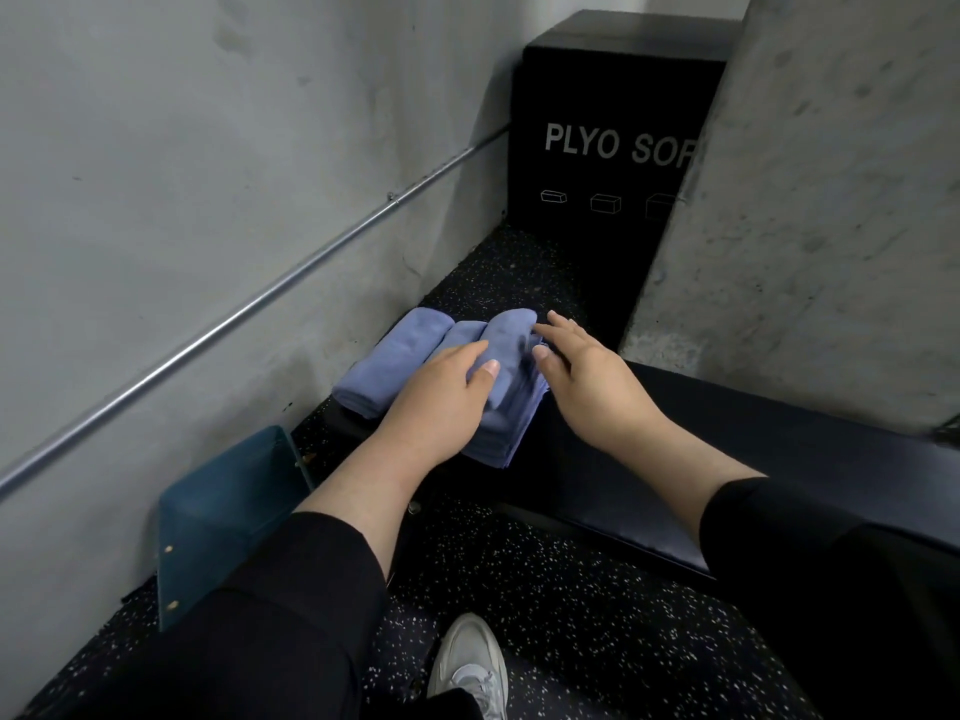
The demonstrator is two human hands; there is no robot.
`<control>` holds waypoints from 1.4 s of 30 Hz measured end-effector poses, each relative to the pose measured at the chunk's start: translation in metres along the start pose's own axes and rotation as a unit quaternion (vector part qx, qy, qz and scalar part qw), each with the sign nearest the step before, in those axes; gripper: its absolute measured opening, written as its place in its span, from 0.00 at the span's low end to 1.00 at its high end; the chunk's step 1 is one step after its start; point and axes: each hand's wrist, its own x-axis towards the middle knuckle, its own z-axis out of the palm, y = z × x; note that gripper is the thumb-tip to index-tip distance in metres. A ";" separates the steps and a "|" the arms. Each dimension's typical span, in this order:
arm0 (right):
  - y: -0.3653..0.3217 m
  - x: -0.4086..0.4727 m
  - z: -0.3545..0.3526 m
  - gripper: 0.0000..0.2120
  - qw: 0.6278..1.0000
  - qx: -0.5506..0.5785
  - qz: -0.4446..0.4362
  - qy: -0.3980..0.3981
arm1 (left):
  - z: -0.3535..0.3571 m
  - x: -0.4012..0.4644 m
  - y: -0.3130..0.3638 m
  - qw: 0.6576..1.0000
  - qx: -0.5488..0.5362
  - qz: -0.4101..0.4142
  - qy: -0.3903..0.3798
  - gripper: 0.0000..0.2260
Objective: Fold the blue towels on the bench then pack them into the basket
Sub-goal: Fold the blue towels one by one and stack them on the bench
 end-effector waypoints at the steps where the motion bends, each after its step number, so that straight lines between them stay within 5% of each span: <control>1: 0.002 -0.003 -0.003 0.22 1.000 0.006 0.001 0.005 | 0.000 0.000 0.002 1.000 -0.006 0.004 0.004 0.17; 9: 0.020 -0.020 -0.018 0.22 1.000 0.000 -0.014 0.017 | 0.006 0.000 0.011 0.996 0.073 0.033 -0.030 0.16; 16: 0.010 0.000 -0.009 0.35 0.974 -0.167 -0.090 -0.125 | 0.019 0.001 0.002 0.987 0.135 0.004 -0.082 0.28; 21: 0.020 0.013 0.004 0.32 0.947 -0.251 -0.089 -0.181 | 0.027 0.003 -0.005 0.963 0.235 -0.008 -0.129 0.28; 31: 0.027 0.007 0.008 0.30 0.957 -0.224 -0.047 -0.179 | 0.037 0.004 -0.005 0.943 0.302 -0.010 -0.138 0.25; 42: 0.027 0.003 -0.009 0.28 0.995 -0.072 -0.057 -0.038 | 0.023 0.010 0.026 0.973 0.217 0.034 -0.071 0.21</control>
